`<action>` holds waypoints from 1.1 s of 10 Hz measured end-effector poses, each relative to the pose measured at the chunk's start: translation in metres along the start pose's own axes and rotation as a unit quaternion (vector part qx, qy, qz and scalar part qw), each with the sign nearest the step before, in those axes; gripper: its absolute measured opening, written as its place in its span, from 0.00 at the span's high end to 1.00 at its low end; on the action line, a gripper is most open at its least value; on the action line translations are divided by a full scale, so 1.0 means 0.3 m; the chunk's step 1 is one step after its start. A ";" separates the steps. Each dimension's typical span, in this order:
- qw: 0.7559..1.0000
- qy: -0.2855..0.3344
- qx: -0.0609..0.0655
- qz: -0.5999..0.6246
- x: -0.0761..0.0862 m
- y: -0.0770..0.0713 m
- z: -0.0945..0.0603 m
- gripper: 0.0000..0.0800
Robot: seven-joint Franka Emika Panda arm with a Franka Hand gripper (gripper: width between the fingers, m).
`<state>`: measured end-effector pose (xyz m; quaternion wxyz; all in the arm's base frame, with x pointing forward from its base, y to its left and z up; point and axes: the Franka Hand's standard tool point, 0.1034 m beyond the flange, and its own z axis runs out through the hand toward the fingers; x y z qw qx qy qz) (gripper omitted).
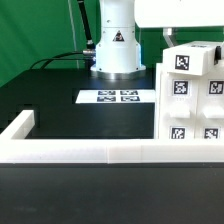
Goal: Assemble cabinet
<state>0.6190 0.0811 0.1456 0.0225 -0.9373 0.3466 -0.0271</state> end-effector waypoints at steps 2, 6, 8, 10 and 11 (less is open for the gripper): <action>0.999 0.000 0.000 0.051 0.000 0.000 0.000 0.31; 0.974 -0.004 0.003 0.227 -0.005 -0.002 0.001 0.31; 0.951 -0.010 0.006 0.309 -0.006 -0.002 0.001 0.31; 0.914 -0.018 0.009 0.405 -0.007 -0.002 0.003 0.31; 0.902 -0.020 0.009 0.432 -0.008 -0.001 0.004 0.31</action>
Offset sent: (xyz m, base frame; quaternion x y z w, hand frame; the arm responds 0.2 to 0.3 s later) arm 0.0000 0.0000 0.0000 0.0000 0.0000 0.1938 0.9810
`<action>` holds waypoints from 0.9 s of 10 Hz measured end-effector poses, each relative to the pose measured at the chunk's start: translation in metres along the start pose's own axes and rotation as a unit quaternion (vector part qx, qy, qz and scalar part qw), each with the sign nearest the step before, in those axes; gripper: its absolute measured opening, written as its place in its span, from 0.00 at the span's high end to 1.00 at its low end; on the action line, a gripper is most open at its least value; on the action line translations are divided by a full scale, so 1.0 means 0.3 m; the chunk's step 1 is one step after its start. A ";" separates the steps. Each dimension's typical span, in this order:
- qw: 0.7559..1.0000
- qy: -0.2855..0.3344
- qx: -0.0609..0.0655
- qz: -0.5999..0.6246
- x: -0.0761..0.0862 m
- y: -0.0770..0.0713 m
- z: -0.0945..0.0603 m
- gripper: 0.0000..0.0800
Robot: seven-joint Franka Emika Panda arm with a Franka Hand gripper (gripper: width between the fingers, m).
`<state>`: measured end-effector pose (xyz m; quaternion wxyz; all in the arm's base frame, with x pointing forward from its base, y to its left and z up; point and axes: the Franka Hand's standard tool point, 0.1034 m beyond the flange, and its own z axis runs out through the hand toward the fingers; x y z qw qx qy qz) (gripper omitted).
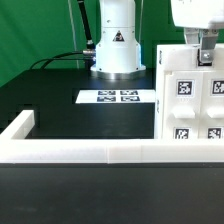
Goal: Assemble cabinet
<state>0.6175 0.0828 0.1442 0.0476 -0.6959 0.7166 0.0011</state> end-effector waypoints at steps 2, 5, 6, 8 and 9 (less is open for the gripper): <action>0.994 -0.007 -0.001 0.106 -0.005 0.001 0.001 0.31; 0.979 -0.023 -0.001 0.203 -0.013 -0.002 -0.007 0.31; 0.978 -0.028 -0.001 0.205 -0.018 -0.003 -0.008 0.31; 0.980 -0.029 -0.002 0.196 -0.023 -0.001 -0.004 0.31; 0.981 -0.030 -0.002 0.190 -0.026 -0.001 -0.004 0.07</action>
Offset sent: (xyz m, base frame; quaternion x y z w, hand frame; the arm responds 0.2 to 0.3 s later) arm -0.0123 -0.0025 -0.0016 -0.0095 -0.0007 0.3123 0.9499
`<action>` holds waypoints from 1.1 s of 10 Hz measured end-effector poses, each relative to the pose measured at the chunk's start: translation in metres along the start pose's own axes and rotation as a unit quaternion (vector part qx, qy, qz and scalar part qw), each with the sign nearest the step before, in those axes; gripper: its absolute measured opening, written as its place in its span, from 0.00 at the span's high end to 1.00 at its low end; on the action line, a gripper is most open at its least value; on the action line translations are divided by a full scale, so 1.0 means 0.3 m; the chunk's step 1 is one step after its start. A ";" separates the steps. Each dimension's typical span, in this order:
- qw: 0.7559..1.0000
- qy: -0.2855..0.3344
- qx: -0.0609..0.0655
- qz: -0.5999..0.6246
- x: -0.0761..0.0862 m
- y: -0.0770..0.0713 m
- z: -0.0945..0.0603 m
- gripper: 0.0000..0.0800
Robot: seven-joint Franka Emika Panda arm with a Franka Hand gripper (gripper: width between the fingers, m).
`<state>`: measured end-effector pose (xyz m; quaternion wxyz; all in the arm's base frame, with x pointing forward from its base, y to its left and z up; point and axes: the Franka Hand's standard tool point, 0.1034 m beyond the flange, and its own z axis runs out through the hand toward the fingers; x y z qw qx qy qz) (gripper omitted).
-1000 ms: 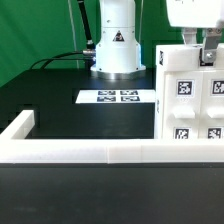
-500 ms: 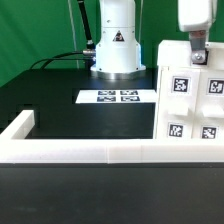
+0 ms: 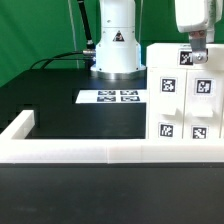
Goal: Assemble cabinet
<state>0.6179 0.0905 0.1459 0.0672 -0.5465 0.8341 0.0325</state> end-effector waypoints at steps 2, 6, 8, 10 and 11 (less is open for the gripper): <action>1.000 -0.006 0.003 -0.002 -0.015 -0.001 -0.022 0.01; 0.999 -0.032 0.019 -0.005 -0.066 -0.012 -0.134 0.00; 0.999 -0.032 0.020 -0.007 -0.070 -0.011 -0.134 0.00; 0.999 -0.032 0.019 -0.007 -0.069 -0.010 -0.131 0.00; 0.999 -0.031 0.019 -0.008 -0.069 -0.010 -0.129 0.00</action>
Offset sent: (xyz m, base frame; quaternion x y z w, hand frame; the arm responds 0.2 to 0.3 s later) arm -0.0051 0.0098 0.0315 -0.0024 -0.0372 0.0169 0.9992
